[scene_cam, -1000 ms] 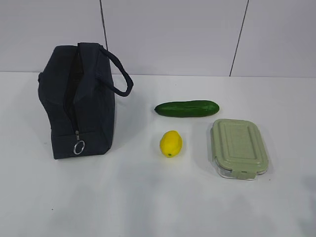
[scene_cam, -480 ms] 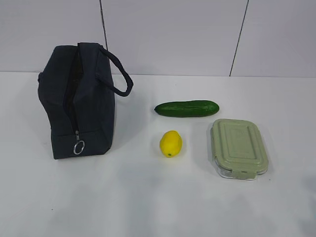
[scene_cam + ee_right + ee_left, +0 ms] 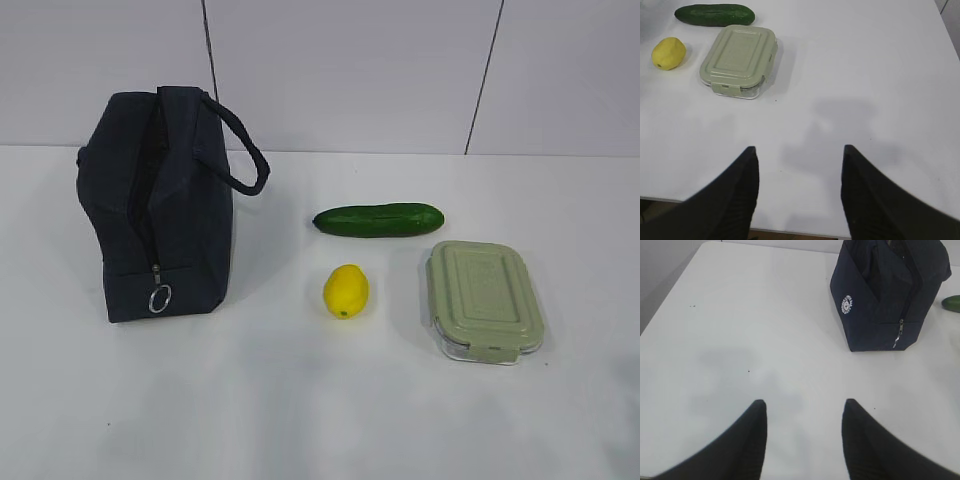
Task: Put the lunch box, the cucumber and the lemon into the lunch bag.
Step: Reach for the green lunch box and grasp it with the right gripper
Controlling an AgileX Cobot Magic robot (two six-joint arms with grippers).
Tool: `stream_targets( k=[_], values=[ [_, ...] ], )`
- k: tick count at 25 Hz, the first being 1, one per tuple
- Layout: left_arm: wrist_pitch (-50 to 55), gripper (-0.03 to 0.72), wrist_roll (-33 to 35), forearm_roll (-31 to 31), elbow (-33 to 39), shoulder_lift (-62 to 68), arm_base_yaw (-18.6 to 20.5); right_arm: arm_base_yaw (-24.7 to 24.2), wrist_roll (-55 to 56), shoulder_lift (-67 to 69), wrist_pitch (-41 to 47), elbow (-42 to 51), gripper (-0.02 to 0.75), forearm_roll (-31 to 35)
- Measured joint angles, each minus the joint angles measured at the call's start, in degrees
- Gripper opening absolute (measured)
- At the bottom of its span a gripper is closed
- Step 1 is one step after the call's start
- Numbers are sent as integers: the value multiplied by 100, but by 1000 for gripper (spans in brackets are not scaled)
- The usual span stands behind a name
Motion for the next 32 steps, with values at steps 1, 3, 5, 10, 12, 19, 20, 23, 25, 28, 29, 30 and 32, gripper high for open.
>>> stream_targets(
  k=[1, 3, 5, 10, 12, 19, 20, 23, 25, 28, 29, 30, 32],
  values=[
    [0, 340, 0, 0, 0, 0, 0, 0, 0, 0, 0, 0, 424, 0],
    [0, 340, 0, 0, 0, 0, 0, 0, 0, 0, 0, 0, 424, 0],
    [0, 340, 0, 0, 0, 0, 0, 0, 0, 0, 0, 0, 424, 0],
    [0, 340, 0, 0, 0, 0, 0, 0, 0, 0, 0, 0, 424, 0],
    [0, 340, 0, 0, 0, 0, 0, 0, 0, 0, 0, 0, 424, 0],
    [0, 340, 0, 0, 0, 0, 0, 0, 0, 0, 0, 0, 424, 0],
    [0, 340, 0, 0, 0, 0, 0, 0, 0, 0, 0, 0, 423, 0],
    [0, 340, 0, 0, 0, 0, 0, 0, 26, 0, 0, 0, 424, -11],
    [0, 340, 0, 0, 0, 0, 0, 0, 340, 0, 0, -21, 424, -158],
    [0, 340, 0, 0, 0, 0, 0, 0, 1036, 13, 198, -315, 424, -345],
    [0, 340, 0, 0, 0, 0, 0, 0, 1105, 91, 281, -439, 423, -356],
    [0, 340, 0, 0, 0, 0, 0, 0, 1158, 199, 341, -619, 423, -356],
    [0, 340, 0, 0, 0, 0, 0, 0, 1173, 540, 388, -883, 424, -345]
  ],
)
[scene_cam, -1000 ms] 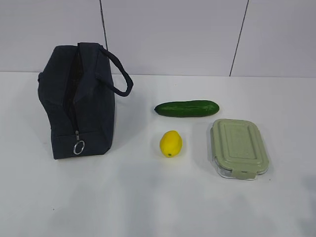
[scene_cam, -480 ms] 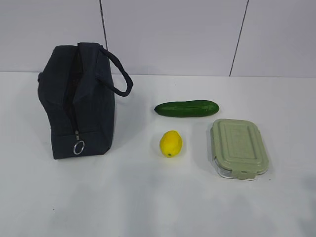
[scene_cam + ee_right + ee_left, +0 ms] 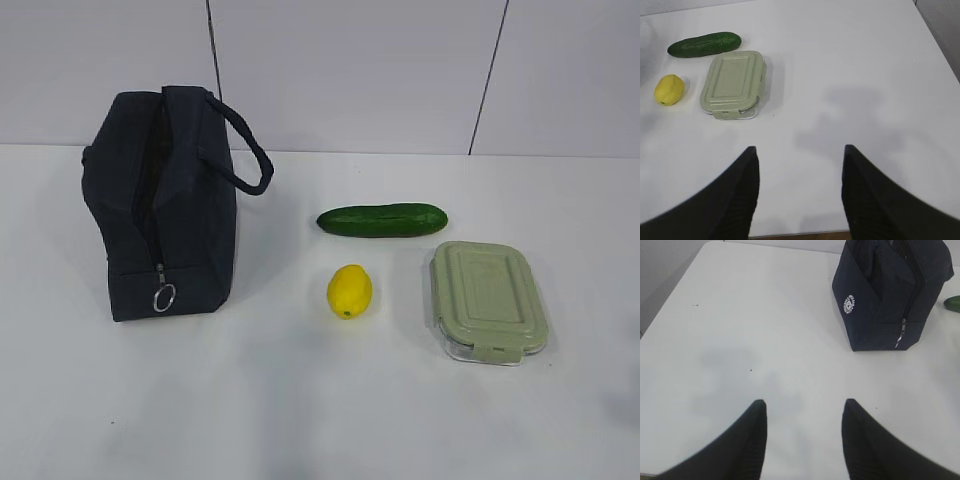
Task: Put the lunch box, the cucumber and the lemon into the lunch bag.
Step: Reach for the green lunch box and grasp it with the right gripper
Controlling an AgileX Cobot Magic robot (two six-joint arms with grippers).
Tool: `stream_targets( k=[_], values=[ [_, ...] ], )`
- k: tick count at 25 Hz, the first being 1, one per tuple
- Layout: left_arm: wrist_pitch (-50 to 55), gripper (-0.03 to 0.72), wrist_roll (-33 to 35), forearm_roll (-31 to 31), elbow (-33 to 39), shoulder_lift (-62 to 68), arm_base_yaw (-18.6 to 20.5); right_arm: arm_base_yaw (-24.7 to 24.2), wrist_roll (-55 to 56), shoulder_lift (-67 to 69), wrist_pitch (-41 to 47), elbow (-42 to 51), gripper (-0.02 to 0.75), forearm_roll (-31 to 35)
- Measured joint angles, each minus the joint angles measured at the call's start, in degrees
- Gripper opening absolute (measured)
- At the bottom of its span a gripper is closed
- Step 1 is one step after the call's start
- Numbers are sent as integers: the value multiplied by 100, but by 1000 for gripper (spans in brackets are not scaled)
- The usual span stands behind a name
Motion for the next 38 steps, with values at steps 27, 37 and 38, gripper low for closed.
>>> stream_targets(
  k=[27, 37, 38],
  values=[
    [0, 340, 0, 0, 0, 0, 0, 303, -2229, 4954, -990, -1739, 424, 3005],
    [0, 340, 0, 0, 0, 0, 0, -1471, -4239, 7246, -314, -2424, 424, 5277],
    [0, 340, 0, 0, 0, 0, 0, -1520, -4296, 7415, -291, -2473, 424, 5277]
  ],
)
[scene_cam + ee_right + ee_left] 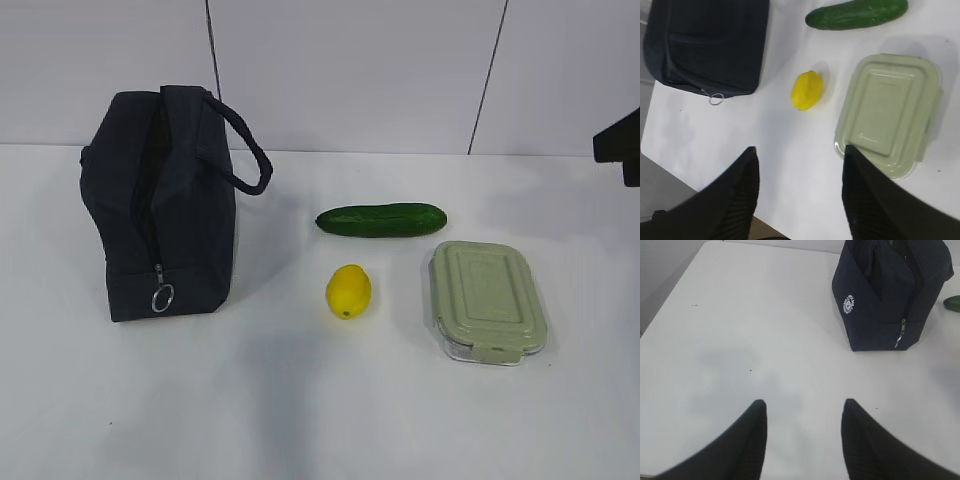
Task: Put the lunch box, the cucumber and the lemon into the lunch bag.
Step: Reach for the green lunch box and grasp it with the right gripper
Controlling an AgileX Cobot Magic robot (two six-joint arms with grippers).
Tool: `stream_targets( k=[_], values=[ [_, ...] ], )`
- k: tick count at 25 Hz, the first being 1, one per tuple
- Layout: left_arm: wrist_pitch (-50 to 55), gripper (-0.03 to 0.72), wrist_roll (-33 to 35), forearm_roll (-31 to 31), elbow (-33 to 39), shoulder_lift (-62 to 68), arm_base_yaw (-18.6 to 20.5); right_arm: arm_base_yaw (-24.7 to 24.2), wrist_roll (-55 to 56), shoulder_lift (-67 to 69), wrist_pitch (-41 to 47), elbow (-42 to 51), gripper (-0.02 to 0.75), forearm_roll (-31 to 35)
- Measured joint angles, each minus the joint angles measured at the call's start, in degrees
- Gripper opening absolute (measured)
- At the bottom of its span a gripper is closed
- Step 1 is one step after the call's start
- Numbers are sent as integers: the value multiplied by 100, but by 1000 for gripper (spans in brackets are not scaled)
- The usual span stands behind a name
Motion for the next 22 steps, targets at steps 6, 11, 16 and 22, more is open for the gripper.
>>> stream_targets(
  k=[6, 11, 16, 22],
  values=[
    [0, 340, 0, 0, 0, 0, 0, -67, -245, 1112, 183, -224, 427, -196],
    [0, 340, 0, 0, 0, 0, 0, -67, -778, 1762, 171, -246, 499, -196],
    [0, 340, 0, 0, 0, 0, 0, -67, -930, 2210, -158, -251, 560, -196],
    [0, 340, 0, 0, 0, 0, 0, -67, -953, 2730, -495, -259, 566, -109]
  ],
)
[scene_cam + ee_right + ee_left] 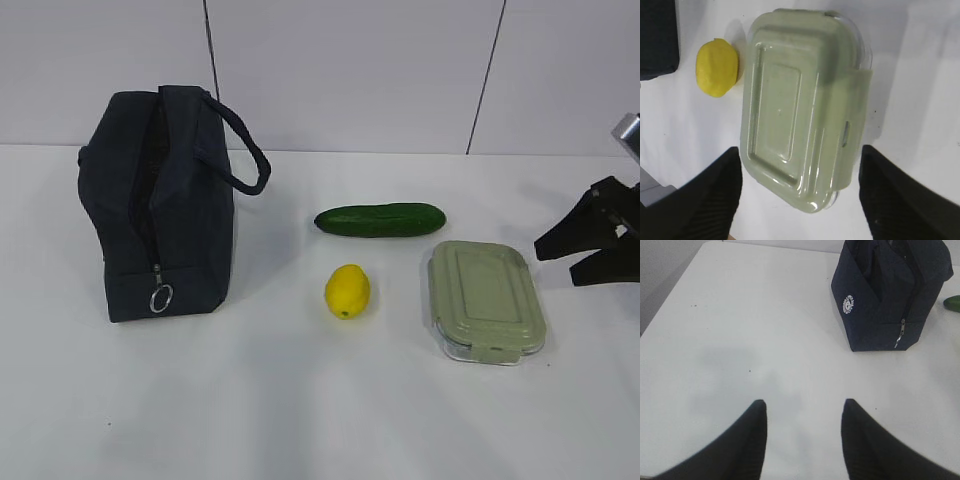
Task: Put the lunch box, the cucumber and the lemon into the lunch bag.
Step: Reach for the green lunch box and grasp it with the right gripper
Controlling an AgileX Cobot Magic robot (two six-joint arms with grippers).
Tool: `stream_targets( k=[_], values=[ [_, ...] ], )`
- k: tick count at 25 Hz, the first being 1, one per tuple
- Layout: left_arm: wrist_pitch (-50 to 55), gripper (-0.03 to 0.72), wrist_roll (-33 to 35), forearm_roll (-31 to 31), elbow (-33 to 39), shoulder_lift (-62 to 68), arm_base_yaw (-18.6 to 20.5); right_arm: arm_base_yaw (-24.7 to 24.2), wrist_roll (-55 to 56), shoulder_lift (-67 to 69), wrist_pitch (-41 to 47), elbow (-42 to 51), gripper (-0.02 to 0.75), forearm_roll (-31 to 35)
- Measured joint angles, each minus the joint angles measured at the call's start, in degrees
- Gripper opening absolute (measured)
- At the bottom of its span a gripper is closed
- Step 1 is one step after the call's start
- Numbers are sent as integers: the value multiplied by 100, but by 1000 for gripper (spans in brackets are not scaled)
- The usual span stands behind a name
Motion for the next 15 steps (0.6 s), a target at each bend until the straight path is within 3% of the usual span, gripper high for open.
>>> stream_targets(
  k=[15],
  values=[
    [0, 340, 0, 0, 0, 0, 0, 0, -576, 1033, -36, -14, 568, 1039]
  ],
)
